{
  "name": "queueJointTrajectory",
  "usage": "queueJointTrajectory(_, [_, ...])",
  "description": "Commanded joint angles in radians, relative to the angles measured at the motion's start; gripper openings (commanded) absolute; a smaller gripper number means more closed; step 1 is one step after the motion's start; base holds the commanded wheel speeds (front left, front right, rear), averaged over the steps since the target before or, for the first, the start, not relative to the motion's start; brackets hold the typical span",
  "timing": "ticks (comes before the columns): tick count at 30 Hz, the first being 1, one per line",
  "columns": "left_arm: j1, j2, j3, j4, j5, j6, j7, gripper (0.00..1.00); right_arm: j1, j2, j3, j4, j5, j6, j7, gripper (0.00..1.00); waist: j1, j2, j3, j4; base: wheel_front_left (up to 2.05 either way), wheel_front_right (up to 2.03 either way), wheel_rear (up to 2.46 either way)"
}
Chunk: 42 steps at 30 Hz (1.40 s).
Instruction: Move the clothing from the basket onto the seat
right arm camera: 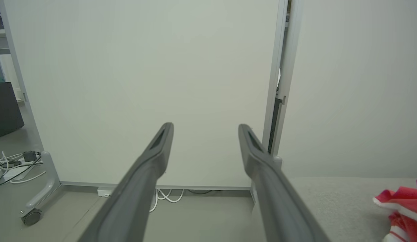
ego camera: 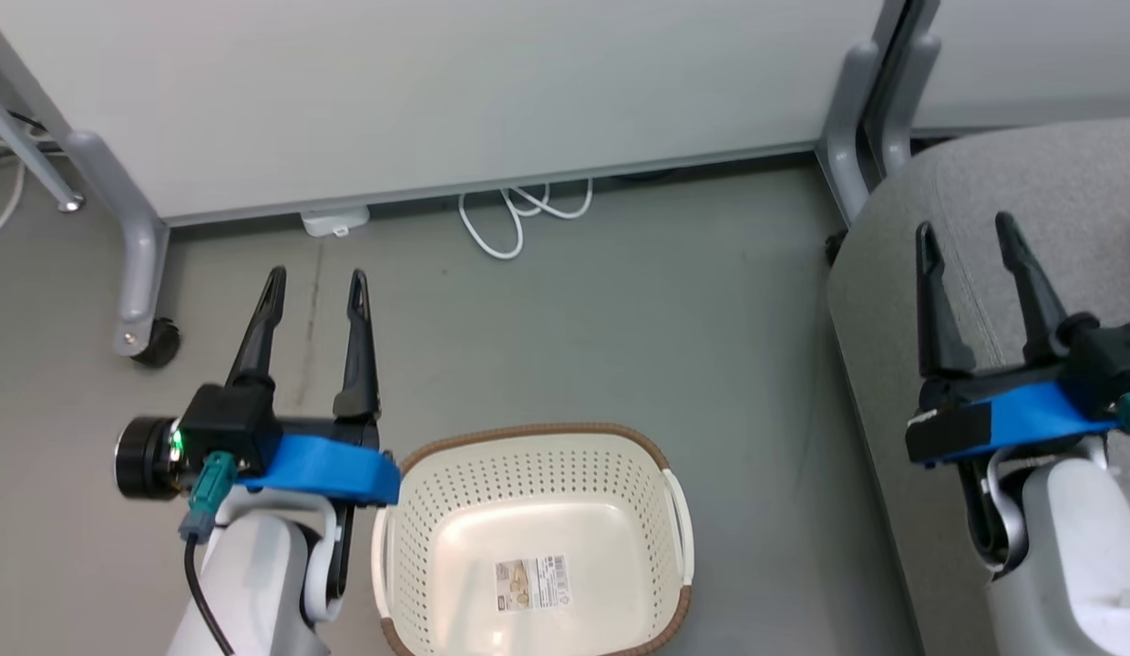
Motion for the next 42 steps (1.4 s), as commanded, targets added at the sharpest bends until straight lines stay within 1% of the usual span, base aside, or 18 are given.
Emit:
queueJointTrajectory(1, [0.028,-0.008,0.015,-0.004,0.012,-0.008,-0.002,1.00,0.031,0.007,0.002,0.003,0.003,0.000,-0.001,1.00,0.0002,0.0000,-0.033,0.022,0.00,0.00,0.00])
queueJointTrajectory(11, [0.132,-0.040,0.103,-0.011,0.061,-0.057,-0.002,1.00,0.149,0.034,0.009,0.025,0.023,0.000,-0.001,1.00,0.0002,0.0000,-0.078,0.034,0.00,0.00,0.00])
queueJointTrajectory(17, [0.160,-0.053,0.137,-0.025,0.075,-0.077,-0.002,1.00,0.194,0.040,0.015,0.033,0.026,0.000,-0.001,1.00,0.0002,0.0000,-0.083,0.039,0.00,0.00,0.00])
queueJointTrajectory(24, [0.191,-0.064,0.154,-0.019,0.075,-0.102,-0.002,1.00,0.218,0.047,0.016,0.044,0.028,0.000,-0.001,1.00,0.0002,0.0000,-0.088,0.046,0.00,0.00,0.00])
queueJointTrajectory(32, [0.204,-0.068,0.167,-0.011,0.074,-0.115,-0.003,1.00,0.230,0.054,0.014,0.055,0.036,0.000,-0.001,1.00,0.0002,0.0000,-0.095,0.056,0.00,0.00,0.00])
queueJointTrajectory(42, [0.208,-0.068,0.160,-0.004,0.058,-0.113,-0.003,1.00,0.239,0.058,0.013,0.069,0.035,0.000,-0.001,1.00,0.0002,0.0000,-0.100,0.058,0.00,0.00,0.00])
